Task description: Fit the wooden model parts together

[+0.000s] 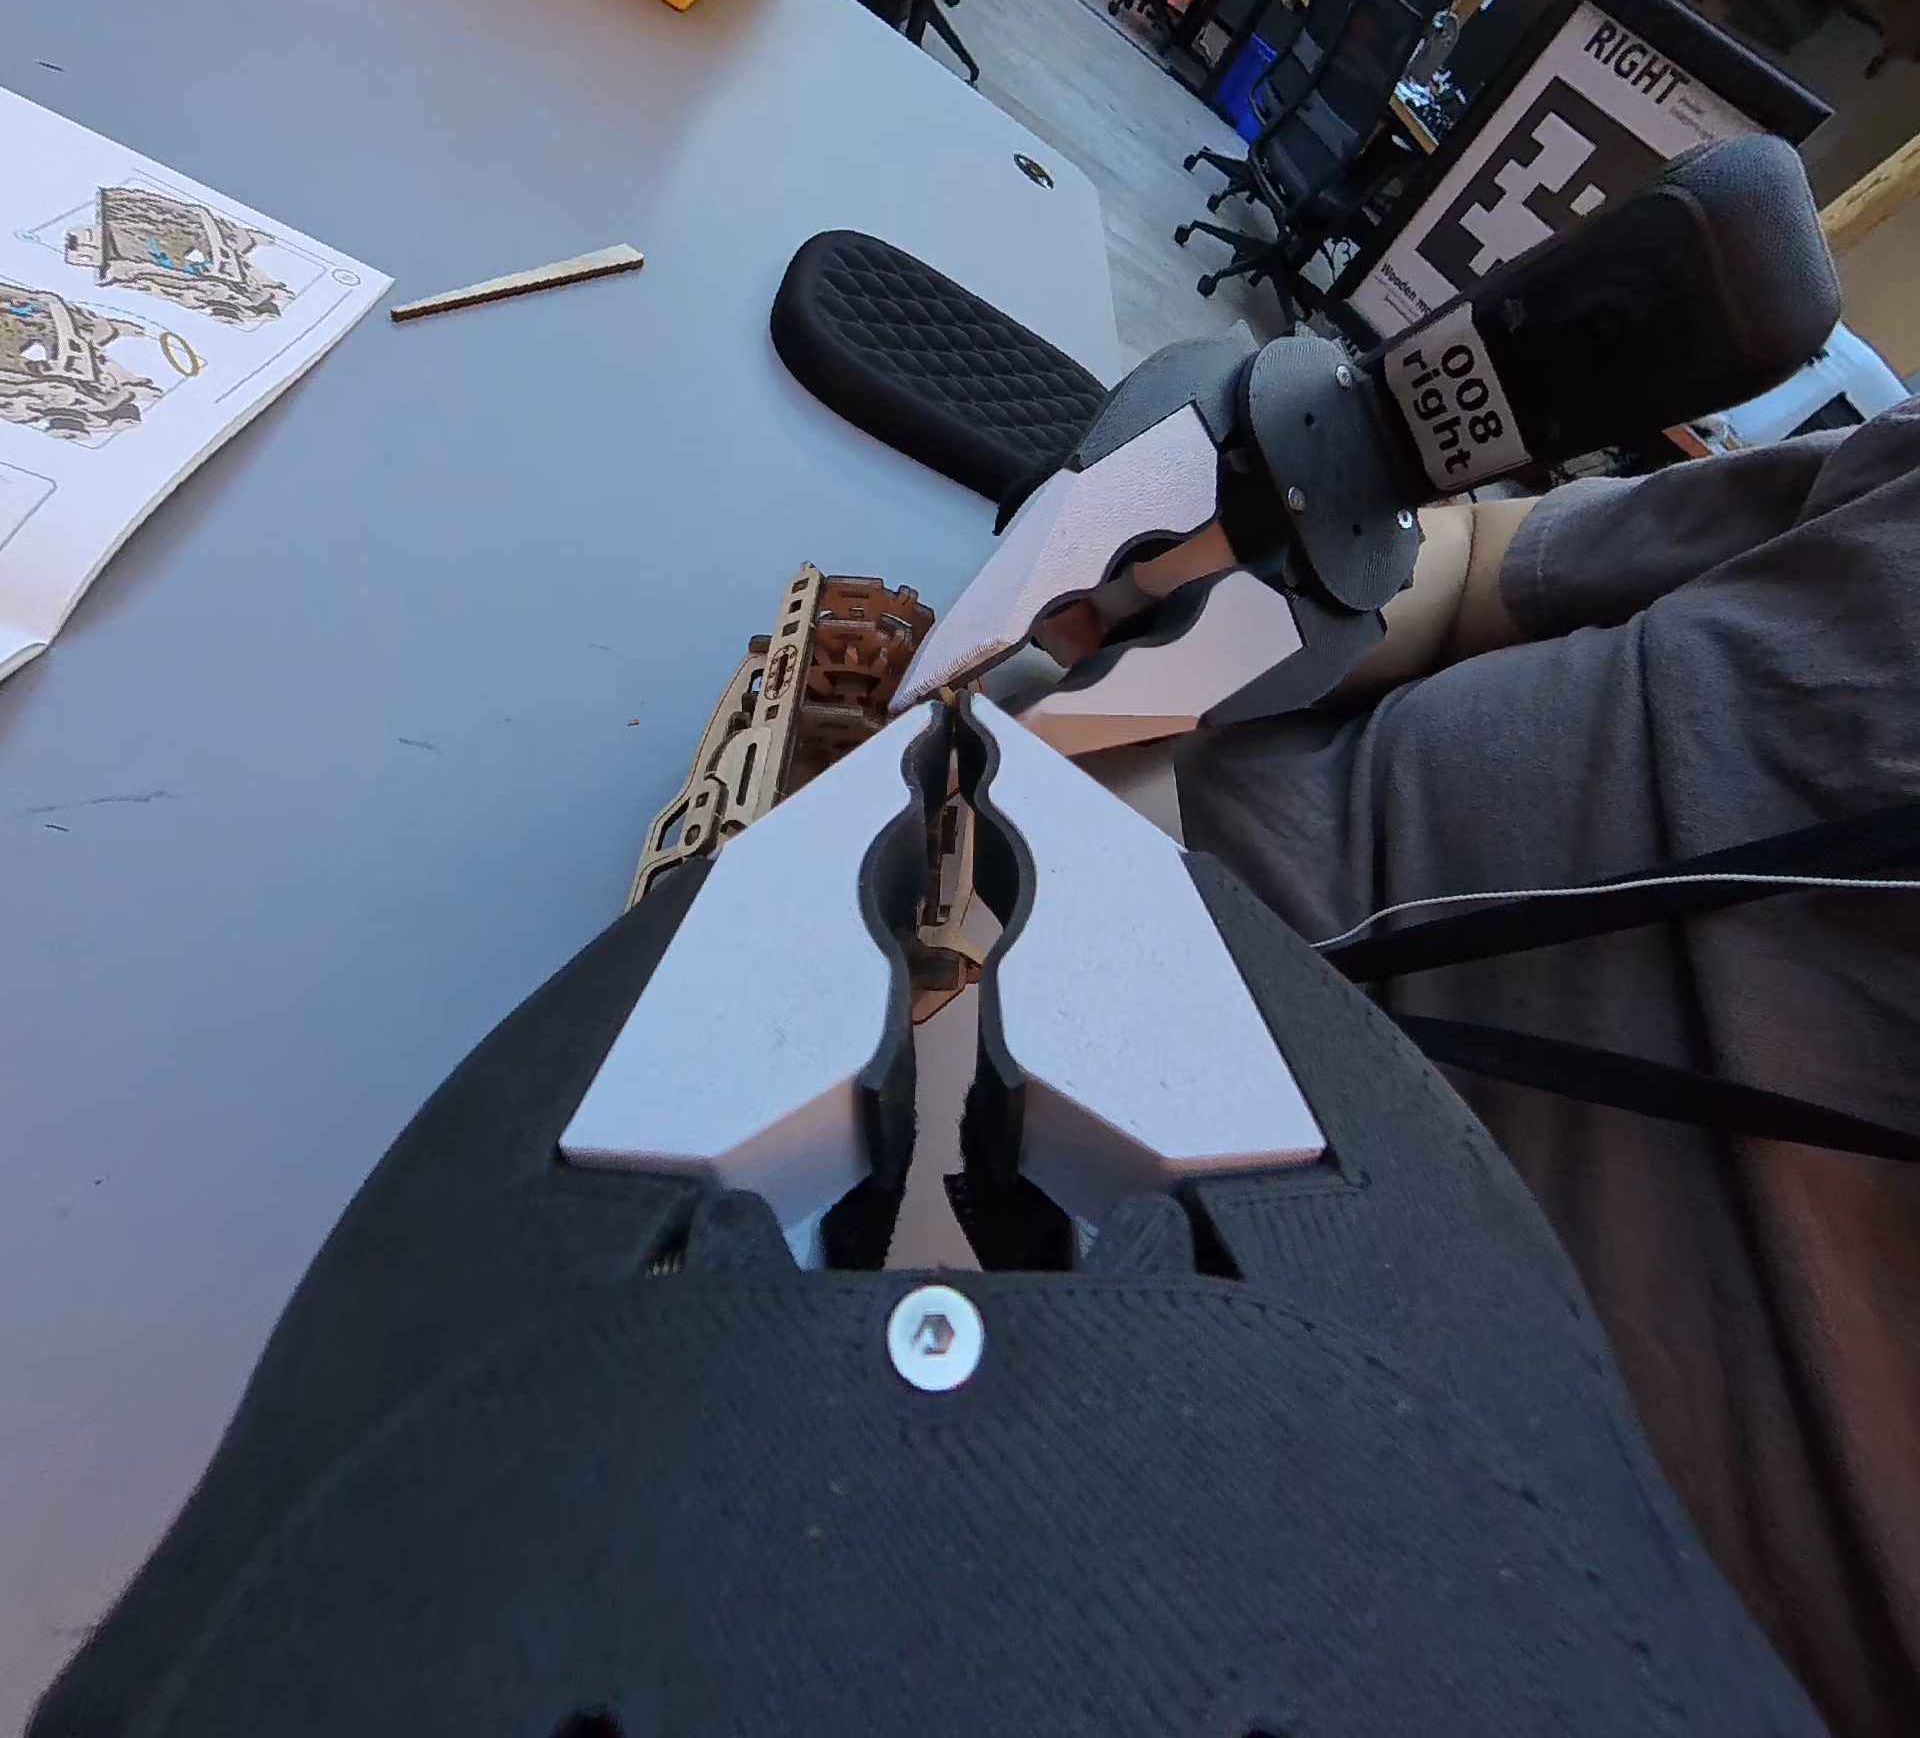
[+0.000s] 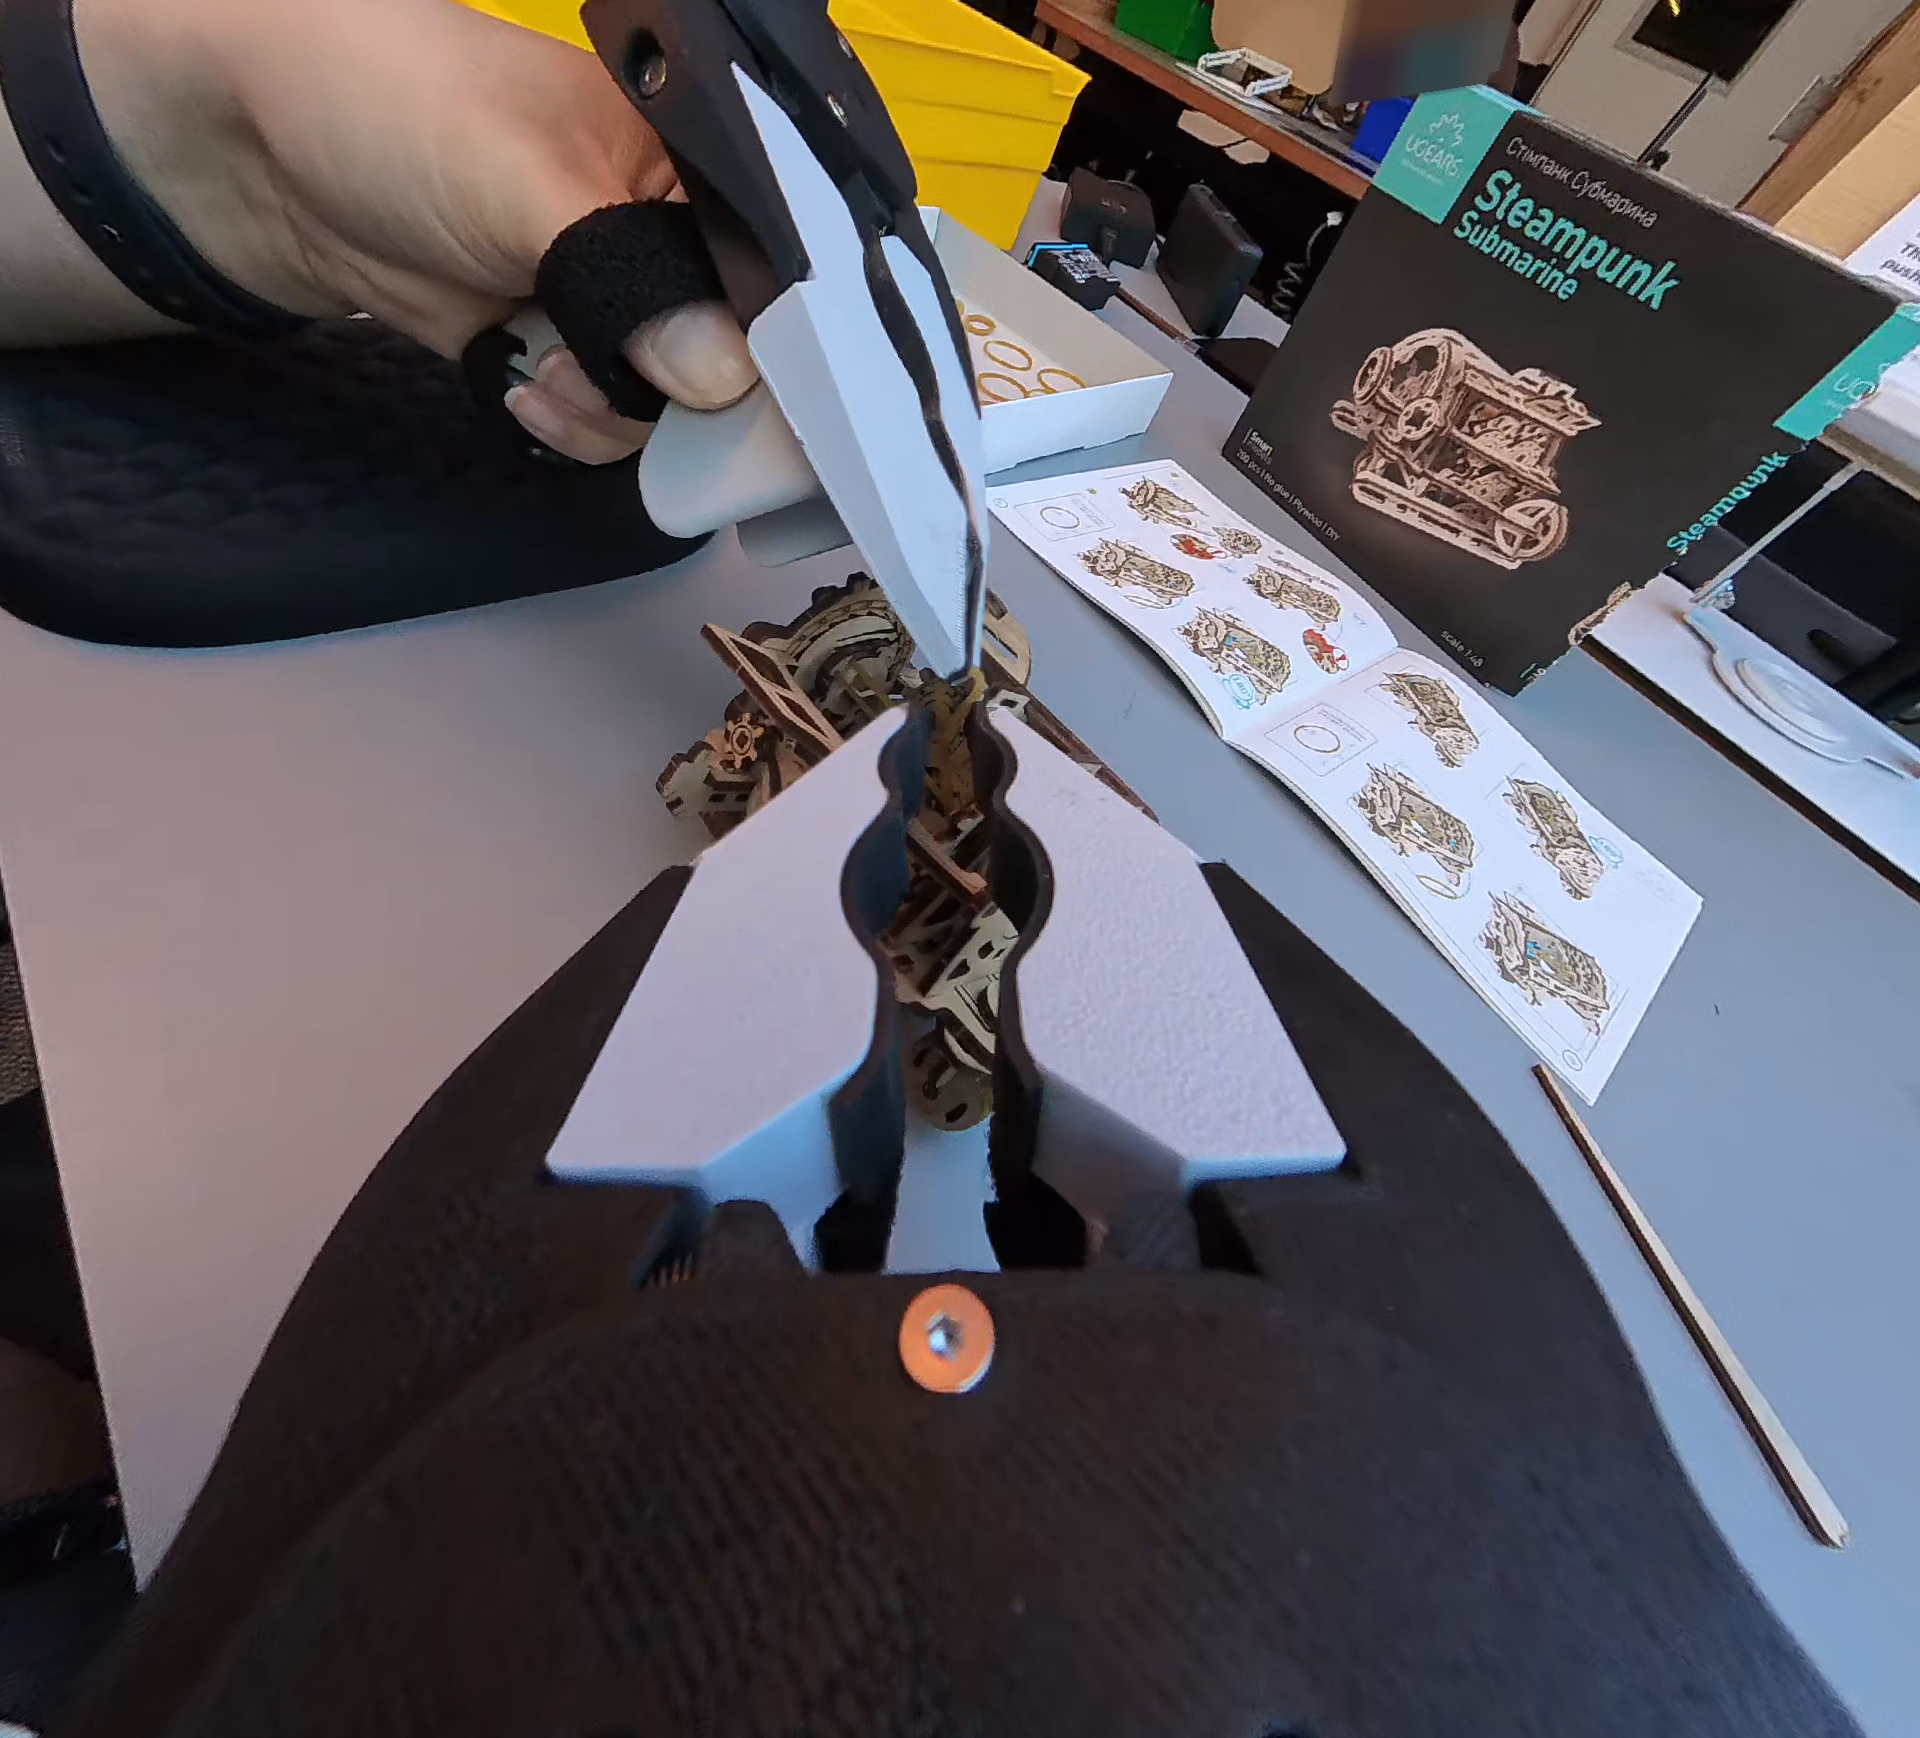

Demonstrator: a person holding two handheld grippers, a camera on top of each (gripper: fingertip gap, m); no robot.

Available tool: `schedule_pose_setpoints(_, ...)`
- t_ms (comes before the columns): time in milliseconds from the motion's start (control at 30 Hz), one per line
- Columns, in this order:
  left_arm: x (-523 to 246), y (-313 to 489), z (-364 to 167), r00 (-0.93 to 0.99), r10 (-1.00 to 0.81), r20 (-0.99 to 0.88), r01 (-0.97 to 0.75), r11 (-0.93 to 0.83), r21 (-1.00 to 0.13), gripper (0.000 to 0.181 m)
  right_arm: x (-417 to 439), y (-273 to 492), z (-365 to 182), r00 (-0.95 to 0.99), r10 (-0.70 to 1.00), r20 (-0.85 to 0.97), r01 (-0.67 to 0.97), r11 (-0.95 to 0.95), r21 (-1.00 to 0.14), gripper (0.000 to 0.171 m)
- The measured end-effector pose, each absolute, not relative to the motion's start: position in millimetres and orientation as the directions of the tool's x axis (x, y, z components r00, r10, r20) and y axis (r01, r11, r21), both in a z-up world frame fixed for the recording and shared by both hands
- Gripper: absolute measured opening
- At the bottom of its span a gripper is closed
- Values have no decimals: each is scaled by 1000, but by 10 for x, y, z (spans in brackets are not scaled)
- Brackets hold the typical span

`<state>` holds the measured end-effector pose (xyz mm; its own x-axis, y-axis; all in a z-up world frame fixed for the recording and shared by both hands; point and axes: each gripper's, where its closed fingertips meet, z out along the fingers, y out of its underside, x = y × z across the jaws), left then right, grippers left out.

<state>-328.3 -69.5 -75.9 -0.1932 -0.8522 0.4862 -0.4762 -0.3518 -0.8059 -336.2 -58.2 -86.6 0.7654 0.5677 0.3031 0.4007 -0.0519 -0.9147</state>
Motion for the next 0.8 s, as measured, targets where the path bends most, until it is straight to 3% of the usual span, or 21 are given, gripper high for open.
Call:
schedule_pose_setpoints(433, -3366, -713, -779, -213, -839, 501, -504, -344, -792, 1, -3394, -597, -881, 692, 611, 385, 483, 5, -876, 0)
schedule_pose_setpoints(500, -3362, -676, -726, -210, -853, 477, -479, -335, -811, 10, -3388, -596, -886, 678, 608, 412, 509, 16, -861, 0)
schedule_pose_setpoints(633, -3353, -628, -701, -206, -915, 346, -464, -220, -858, 22, -3393, -601, -889, 674, 621, 401, 502, 14, -865, 0)
schedule_pose_setpoints(800, -3321, -632, -800, -209, -970, 124, -482, -8, -876, 14, -3401, -610, -889, 666, 627, 404, 505, 19, -863, 0)
